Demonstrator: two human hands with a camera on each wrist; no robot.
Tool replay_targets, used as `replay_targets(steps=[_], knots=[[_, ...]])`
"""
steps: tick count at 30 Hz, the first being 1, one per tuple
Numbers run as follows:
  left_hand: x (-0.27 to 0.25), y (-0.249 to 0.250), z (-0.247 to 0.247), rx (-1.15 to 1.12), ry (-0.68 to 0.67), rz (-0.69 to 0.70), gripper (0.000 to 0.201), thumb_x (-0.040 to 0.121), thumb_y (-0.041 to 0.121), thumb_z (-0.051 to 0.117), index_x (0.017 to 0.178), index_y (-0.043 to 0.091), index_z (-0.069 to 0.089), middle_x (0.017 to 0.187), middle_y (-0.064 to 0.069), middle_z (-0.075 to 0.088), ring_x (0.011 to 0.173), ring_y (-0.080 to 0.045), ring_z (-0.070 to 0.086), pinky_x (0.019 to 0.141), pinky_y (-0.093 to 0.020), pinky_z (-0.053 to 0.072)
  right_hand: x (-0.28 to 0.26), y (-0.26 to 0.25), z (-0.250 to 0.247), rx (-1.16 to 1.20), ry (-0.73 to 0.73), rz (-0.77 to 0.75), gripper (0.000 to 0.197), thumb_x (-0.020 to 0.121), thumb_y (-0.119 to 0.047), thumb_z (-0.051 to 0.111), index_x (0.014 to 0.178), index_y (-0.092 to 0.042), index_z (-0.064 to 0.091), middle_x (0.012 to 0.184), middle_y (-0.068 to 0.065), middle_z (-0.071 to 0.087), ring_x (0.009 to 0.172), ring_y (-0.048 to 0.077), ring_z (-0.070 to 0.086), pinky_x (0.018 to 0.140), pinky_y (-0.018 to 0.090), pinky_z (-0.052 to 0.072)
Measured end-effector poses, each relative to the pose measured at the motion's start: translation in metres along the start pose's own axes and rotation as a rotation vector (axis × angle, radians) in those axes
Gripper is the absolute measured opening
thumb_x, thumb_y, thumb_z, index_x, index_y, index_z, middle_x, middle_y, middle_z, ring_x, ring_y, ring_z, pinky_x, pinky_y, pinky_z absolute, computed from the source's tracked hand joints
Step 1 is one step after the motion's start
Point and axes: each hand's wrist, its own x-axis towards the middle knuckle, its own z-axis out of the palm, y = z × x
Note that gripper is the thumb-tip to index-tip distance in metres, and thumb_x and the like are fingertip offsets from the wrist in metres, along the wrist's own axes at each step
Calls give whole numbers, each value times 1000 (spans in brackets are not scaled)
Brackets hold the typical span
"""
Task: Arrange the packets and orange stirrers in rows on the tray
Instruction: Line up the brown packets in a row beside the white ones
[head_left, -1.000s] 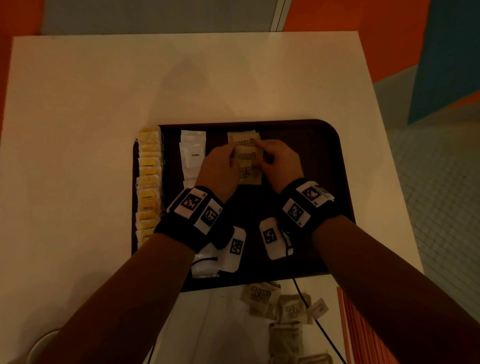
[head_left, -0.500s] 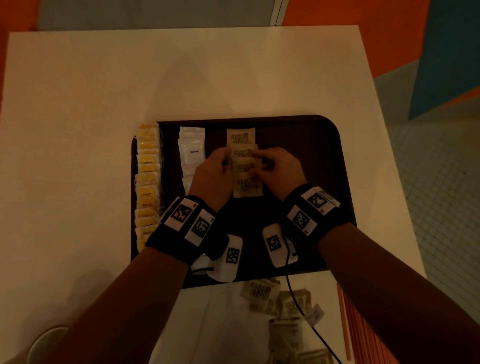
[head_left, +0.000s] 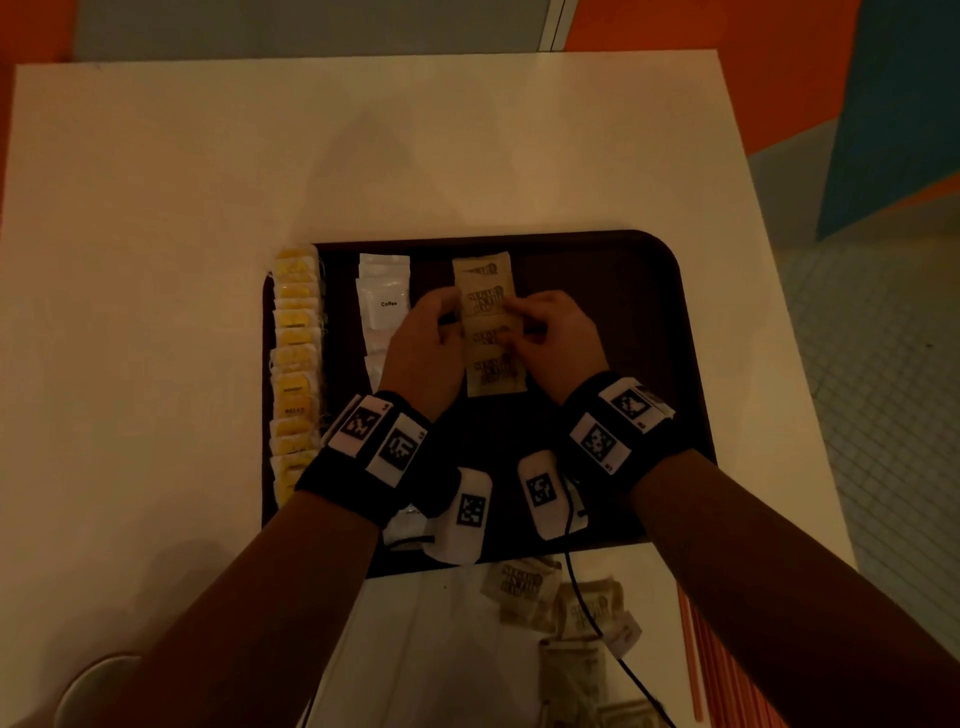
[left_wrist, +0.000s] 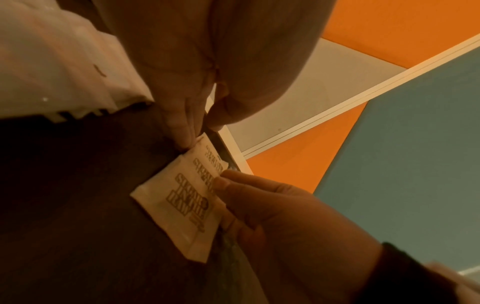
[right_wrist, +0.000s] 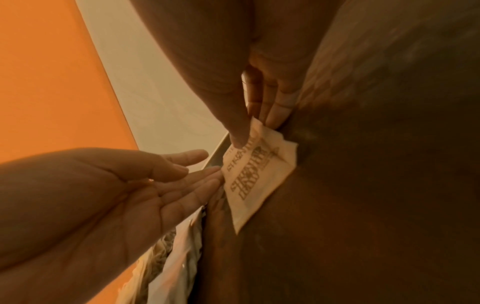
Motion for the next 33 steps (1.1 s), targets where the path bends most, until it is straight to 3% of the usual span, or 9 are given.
replay_targets(steps=[3, 7, 12, 15, 19, 21, 25, 28, 33], knots=[[-2, 1, 1, 14, 20, 3, 32, 92, 0, 40, 122, 8, 50, 119, 1, 51, 103, -6, 50, 65, -3, 46, -4, 2, -1, -6, -5, -10, 40, 82, -14, 65, 121, -12, 58, 122, 8, 51, 109, 18, 53, 95, 30, 47], [-4, -1, 0, 16, 1, -35, 32, 90, 1, 45, 119, 12, 50, 120, 0, 54, 108, -9, 50, 82, -19, 46, -8, 4, -1, -2, -20, -6, 38, 82, -15, 64, 120, -14, 59, 120, 6, 53, 104, 17, 55, 92, 25, 47], [-3, -1, -1, 10, -22, -65, 32, 88, 0, 45, 118, 14, 49, 121, -1, 55, 112, -13, 52, 88, -26, 47, -9, 3, -2, 22, -11, 6, 40, 81, -12, 65, 121, -13, 58, 122, 8, 54, 105, 19, 56, 94, 30, 48], [-7, 3, -1, -32, -46, -78, 34, 89, -2, 42, 119, 12, 47, 113, 1, 53, 109, -13, 52, 83, -24, 47, -9, 1, -4, 12, -4, 14, 39, 81, -13, 65, 120, -12, 59, 121, 9, 55, 106, 20, 56, 93, 28, 47], [-13, 3, -3, -29, -44, -87, 35, 91, -1, 42, 124, 10, 43, 108, 3, 50, 101, -8, 50, 69, -12, 45, -14, 1, -4, 0, -20, 25, 36, 83, -17, 64, 119, -14, 60, 121, 7, 55, 106, 18, 56, 94, 29, 48], [-15, 3, -4, -22, -45, -83, 35, 91, 0, 43, 125, 10, 43, 110, 2, 52, 103, -9, 51, 70, -11, 44, -16, 2, -4, 34, -23, 14, 36, 82, -17, 66, 117, -14, 60, 121, 7, 55, 107, 17, 56, 93, 28, 48], [-20, 3, -5, -39, -39, -94, 35, 92, 1, 42, 126, 8, 41, 108, 4, 50, 100, -7, 50, 64, -6, 45, -20, 6, -1, 109, 31, -27, 32, 80, -6, 65, 112, -9, 63, 121, 9, 55, 95, 12, 56, 78, 7, 45], [-23, 4, -4, -75, -42, -96, 35, 92, -1, 39, 126, 6, 41, 105, 3, 50, 96, -6, 49, 61, 0, 45, -20, 8, 0, 133, 81, -8, 25, 79, -1, 64, 103, -7, 65, 117, 9, 54, 84, 12, 58, 69, -2, 43], [-22, 8, -4, 1, -3, -65, 33, 94, 1, 39, 126, 8, 43, 110, 6, 46, 103, -3, 43, 61, 7, 38, -15, 0, -4, 131, 120, 0, 14, 79, -2, 63, 91, -9, 65, 110, 7, 57, 79, 8, 57, 66, 7, 48]])
